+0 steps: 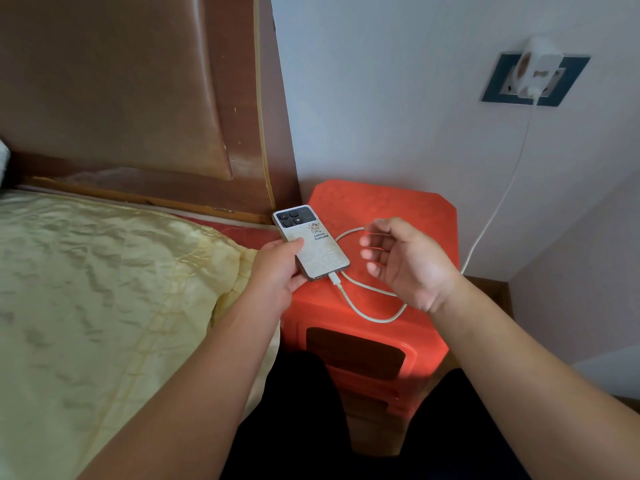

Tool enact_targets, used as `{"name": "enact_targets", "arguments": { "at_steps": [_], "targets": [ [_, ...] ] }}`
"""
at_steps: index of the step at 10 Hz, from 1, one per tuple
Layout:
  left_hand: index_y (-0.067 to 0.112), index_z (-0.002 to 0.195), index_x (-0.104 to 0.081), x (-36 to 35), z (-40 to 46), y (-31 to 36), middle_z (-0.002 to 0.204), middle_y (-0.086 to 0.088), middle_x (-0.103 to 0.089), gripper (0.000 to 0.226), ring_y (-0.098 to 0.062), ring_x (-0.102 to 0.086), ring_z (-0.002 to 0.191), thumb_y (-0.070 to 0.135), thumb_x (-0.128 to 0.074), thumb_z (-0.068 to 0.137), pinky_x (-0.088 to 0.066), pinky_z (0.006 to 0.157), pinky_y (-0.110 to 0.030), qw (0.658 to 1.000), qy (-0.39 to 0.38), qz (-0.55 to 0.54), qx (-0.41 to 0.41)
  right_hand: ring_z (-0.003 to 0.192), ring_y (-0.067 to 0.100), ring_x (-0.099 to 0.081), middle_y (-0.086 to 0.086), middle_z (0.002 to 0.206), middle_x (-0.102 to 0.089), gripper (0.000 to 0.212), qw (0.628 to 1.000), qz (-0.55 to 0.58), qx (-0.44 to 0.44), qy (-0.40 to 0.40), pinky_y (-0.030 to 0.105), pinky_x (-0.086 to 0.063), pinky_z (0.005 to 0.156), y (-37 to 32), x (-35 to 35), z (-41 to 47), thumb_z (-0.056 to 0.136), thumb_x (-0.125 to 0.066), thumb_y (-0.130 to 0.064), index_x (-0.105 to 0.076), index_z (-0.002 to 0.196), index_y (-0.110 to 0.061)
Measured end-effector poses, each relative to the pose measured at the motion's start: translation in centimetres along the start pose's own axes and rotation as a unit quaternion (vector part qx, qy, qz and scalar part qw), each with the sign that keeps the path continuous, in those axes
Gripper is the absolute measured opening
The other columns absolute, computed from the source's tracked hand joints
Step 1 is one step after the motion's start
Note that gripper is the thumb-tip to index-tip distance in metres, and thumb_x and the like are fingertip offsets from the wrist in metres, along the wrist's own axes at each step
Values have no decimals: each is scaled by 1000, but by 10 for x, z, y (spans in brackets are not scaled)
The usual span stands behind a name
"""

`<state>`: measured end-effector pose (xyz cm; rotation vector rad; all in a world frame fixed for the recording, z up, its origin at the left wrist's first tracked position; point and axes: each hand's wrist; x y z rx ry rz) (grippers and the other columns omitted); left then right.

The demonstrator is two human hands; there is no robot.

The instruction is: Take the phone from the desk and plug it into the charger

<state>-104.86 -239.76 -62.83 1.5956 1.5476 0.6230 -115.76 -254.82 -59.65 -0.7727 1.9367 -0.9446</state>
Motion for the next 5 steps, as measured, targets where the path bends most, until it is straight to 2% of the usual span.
{"name": "enact_targets", "arguments": {
  "at_steps": [2, 3, 5],
  "targets": [
    [18, 97, -68, 4, -18, 0, 80, 2, -79, 13, -7, -73, 65, 19, -57, 90, -54, 49, -23, 999, 8, -19, -31, 57, 11, -58, 0, 71, -65, 14, 1000, 4, -6, -3, 24, -46, 54, 3, 0, 4, 90, -55, -26, -65, 85, -16],
    [18, 99, -69, 4, -28, 2, 87, 3, -78, 16, -7, -73, 74, 21, -57, 89, -53, 62, -27, 999, 4, -16, -39, 56, 11, -58, 0, 71, -64, 13, 1000, 7, -7, -5, 24, -45, 54, 2, -1, 5, 90, -55, -25, -64, 86, -16],
    [21, 92, -66, 10, -40, 9, 105, -3, -69, 11, -15, -60, 104, 23, -59, 85, -46, 80, -41, 998, 9, -53, -31, 57, 11, -56, 0, 70, -63, 13, 1000, 26, -5, -9, 23, -45, 53, 4, -3, 3, 90, -54, -23, -64, 86, -15]
  ]
}}
Point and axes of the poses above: each hand's wrist, its own z-axis towards the middle knuckle, its own x-axis out of the back of the hand, y = z × x
